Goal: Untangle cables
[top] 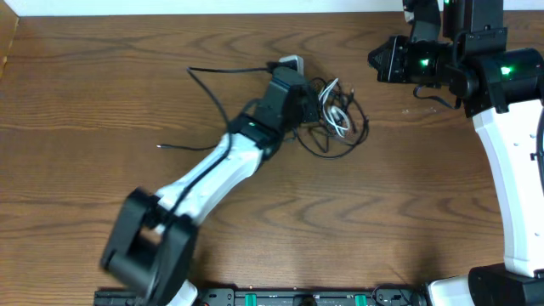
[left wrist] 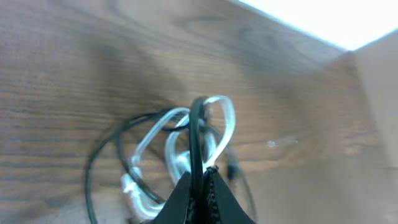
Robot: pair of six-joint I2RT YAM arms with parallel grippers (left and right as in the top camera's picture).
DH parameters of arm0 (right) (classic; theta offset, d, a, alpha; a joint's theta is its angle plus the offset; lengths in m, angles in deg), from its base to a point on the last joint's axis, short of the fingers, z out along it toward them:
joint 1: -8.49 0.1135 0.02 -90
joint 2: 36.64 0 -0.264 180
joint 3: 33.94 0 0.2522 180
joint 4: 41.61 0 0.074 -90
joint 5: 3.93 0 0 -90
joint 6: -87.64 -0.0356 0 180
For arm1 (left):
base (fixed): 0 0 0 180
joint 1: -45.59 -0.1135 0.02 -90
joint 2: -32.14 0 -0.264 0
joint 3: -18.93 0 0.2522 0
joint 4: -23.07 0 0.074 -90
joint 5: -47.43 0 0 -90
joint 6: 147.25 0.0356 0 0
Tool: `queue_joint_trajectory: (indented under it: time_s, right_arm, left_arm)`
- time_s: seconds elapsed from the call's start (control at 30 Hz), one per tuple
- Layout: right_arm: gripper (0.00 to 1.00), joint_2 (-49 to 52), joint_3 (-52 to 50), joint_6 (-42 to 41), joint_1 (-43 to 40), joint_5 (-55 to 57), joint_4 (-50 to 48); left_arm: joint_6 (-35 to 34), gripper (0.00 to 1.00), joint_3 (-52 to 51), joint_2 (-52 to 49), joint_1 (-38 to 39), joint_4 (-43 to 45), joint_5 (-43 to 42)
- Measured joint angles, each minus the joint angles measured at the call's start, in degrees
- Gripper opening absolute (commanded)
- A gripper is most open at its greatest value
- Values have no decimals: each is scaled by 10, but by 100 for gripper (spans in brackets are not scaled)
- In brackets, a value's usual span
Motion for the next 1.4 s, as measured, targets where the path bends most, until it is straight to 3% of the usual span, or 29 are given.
queue_joint_trajectory:
  time_s: [0.2,0.3,0.47,0.7,0.93,1.07,1.4]
  right_arm:
    - [1,24,0,3,0,-15,1]
    - [8,45,0,5,1,-42,-5]
    - [27,79,0,19,15,-101,-15]
    - [30,132,0,18,47,-160,-16]
    - [27,194,0,-1,61,-196,-20]
    - [1,212,0,-7,75,-214,-29]
    - [1,214,0,-15,65,-224,-34]
  left_arm:
    - [28,8,0,139,-27,-47,-71]
    - [35,8,0,181,-45,-56,-118]
    - [33,8,0,194,-80,-58,-198]
    - [31,8,0,193,-111,-60,-257]
    - [31,8,0,193,-111,-60,-270]
    - [31,8,0,193,-111,-63,-271]
    - [69,8,0,193,-111,-170,-168]
